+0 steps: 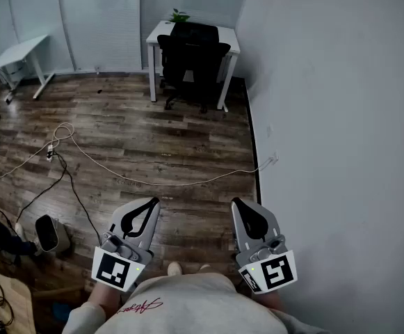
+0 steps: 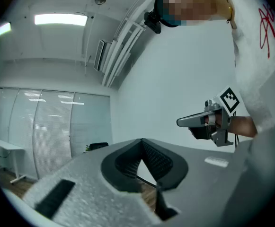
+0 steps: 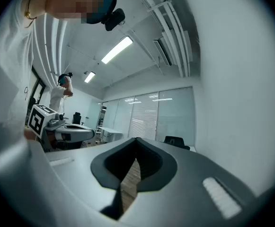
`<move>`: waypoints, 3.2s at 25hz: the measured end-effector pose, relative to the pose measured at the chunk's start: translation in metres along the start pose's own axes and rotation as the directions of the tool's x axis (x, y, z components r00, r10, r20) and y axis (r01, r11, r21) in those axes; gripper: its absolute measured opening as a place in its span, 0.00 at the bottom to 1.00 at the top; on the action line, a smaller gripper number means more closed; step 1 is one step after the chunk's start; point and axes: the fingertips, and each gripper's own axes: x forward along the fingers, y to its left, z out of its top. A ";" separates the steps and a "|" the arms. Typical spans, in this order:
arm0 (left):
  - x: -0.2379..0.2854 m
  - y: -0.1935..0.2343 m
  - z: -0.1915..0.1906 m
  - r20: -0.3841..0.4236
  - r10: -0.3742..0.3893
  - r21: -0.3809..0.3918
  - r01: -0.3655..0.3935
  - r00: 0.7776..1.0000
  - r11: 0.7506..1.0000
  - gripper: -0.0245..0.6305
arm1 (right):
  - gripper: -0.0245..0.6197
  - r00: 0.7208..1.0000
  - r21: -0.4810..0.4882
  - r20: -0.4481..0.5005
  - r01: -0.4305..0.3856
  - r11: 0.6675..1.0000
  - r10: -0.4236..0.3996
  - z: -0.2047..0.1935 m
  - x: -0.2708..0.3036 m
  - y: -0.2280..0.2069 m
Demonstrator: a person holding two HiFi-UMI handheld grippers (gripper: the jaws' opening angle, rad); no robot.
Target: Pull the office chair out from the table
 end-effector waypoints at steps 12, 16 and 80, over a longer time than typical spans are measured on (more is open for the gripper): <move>-0.001 -0.003 -0.001 -0.007 -0.002 0.000 0.002 1.000 1.000 0.03 | 0.04 1.000 -0.006 -0.010 0.005 1.000 -0.005 -0.001 -0.004 -0.001; -0.002 -0.002 -0.002 -0.008 -0.001 0.002 0.001 1.000 1.000 0.03 | 0.04 1.000 -0.008 -0.016 0.004 1.000 -0.004 -0.002 -0.004 0.000; 0.141 0.116 -0.036 -0.032 0.062 0.031 -0.061 0.998 0.998 0.03 | 0.04 0.999 0.042 0.016 -0.050 0.998 0.049 -0.025 0.154 -0.112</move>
